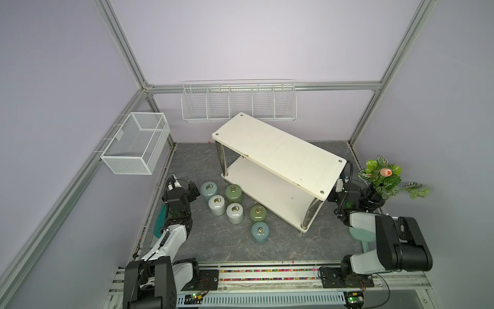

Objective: Remove the tea canisters from the shelf
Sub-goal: Reset both arms

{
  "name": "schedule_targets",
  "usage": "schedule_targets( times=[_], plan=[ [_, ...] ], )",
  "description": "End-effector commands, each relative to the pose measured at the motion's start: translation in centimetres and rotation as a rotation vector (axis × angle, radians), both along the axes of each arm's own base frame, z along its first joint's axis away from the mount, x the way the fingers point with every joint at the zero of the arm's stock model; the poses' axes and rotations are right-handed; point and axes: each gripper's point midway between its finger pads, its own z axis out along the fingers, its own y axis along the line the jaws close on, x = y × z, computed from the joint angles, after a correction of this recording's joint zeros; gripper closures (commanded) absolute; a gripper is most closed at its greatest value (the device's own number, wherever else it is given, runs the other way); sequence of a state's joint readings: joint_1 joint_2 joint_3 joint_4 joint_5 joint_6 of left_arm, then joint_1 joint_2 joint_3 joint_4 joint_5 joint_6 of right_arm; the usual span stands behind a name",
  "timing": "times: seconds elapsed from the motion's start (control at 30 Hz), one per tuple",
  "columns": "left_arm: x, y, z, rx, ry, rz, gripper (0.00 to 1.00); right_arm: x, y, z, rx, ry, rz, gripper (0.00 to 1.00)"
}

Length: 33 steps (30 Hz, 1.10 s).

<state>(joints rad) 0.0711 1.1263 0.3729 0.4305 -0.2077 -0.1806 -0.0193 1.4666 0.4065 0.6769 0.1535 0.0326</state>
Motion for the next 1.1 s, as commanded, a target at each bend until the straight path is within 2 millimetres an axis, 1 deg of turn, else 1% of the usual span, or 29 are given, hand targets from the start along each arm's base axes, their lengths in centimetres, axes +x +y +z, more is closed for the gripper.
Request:
schedule_targets(
  times=[0.0, 0.07, 0.17, 0.23, 0.3, 0.43, 0.53, 0.63, 0.67, 0.73, 0.77, 0.83, 0.97, 1.07],
  plan=[
    [0.6, -0.7, 0.8, -0.015, -0.082, -0.042, 0.0, 0.6, -0.1, 1.9, -0.065, -0.112, -0.041, 0.11],
    [0.6, -0.9, 0.8, -0.016, -0.114, -0.055, 0.0, 0.4, 0.1, 2.0, -0.085, -0.123, -0.045, 0.11],
    [0.9, -1.1, 0.7, -0.006, -0.138, -0.07, 0.0, 0.3, 0.0, 1.5, -0.113, -0.137, -0.065, 0.11],
    [0.9, -1.1, 1.0, 0.008, -0.163, -0.07, 0.0, 0.2, 0.2, 1.4, -0.11, -0.136, -0.058, 0.11],
    [1.1, -0.8, 0.4, 0.005, -0.149, -0.057, 0.0, 0.3, 0.5, 1.4, -0.112, -0.138, -0.039, 0.11],
    [1.9, -0.9, -1.5, 0.002, -0.116, -0.063, 0.0, 0.4, 0.5, 1.3, -0.108, -0.134, -0.036, 0.11],
    [2.8, -1.7, -2.1, 0.022, -0.095, -0.115, 0.0, 0.4, 0.6, 1.3, -0.105, -0.13, -0.033, 0.11],
    [3.9, -2.5, -3.5, 0.03, -0.051, -0.161, 0.0, 0.4, 0.5, 1.3, -0.105, -0.13, -0.034, 0.11],
    [4.5, -3.1, -3.6, 0.052, -0.051, -0.193, 0.0, 0.4, 0.6, 1.2, -0.105, -0.129, -0.033, 0.11],
    [4.6, -3.5, -3.7, 0.065, -0.027, -0.206, 0.0, 0.4, 0.5, 1.3, -0.104, -0.13, -0.034, 0.11],
    [4.6, -3.5, -3.8, 0.06, -0.01, -0.205, 0.0, 0.4, 0.5, 1.3, -0.104, -0.131, -0.034, 0.11],
    [4.6, -3.7, -3.7, 0.067, -0.03, -0.211, 0.0, 0.5, 0.5, 1.2, -0.102, -0.128, -0.035, 0.11],
    [4.7, -3.6, -3.7, 0.064, -0.019, -0.208, 0.0, 0.3, -0.2, 1.3, -0.092, -0.127, -0.072, 0.11],
    [4.7, -3.5, -3.7, 0.064, -0.015, -0.197, 0.0, 0.3, -0.2, 1.3, -0.092, -0.129, -0.071, 0.11]
  ],
)
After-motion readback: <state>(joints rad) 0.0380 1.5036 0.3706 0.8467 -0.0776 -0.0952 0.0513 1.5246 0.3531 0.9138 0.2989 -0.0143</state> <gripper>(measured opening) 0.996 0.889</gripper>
